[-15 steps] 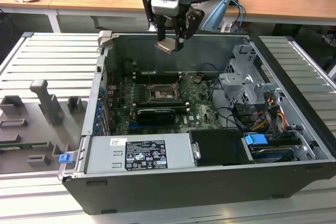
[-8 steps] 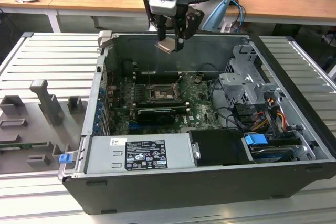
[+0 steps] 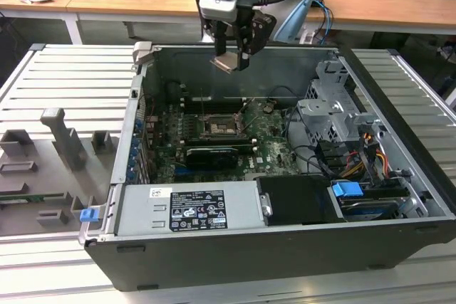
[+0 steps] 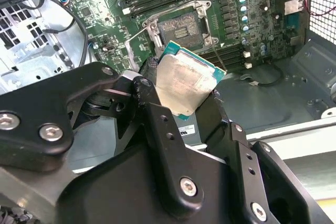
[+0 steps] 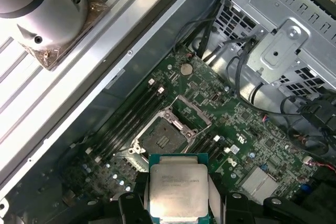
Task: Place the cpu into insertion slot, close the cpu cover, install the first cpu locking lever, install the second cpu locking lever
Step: 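Place the cpu into insertion slot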
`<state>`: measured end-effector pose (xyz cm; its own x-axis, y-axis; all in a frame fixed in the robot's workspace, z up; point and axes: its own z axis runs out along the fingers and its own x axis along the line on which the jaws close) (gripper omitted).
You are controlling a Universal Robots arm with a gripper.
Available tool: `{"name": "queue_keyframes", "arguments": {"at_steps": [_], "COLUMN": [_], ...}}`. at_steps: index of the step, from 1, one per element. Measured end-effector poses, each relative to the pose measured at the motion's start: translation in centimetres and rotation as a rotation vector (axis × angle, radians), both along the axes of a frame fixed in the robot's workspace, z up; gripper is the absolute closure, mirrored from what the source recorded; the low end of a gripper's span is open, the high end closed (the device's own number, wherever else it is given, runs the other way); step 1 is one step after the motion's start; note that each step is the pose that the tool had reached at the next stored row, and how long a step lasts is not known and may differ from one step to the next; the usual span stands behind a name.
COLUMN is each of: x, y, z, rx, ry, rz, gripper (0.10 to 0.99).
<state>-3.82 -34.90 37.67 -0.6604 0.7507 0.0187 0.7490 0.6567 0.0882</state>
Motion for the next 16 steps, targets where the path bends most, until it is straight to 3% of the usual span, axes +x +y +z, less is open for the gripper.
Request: {"name": "queue_keyframes", "arguments": {"at_steps": [8, 16], "x": [0.0, 0.0], "y": [0.0, 0.0], "z": [-0.2, -0.22], "rx": [0.0, 0.0], "ry": [-0.0001, 0.0], "rz": [-0.008, -0.054], "gripper": [0.549, 0.549]}}
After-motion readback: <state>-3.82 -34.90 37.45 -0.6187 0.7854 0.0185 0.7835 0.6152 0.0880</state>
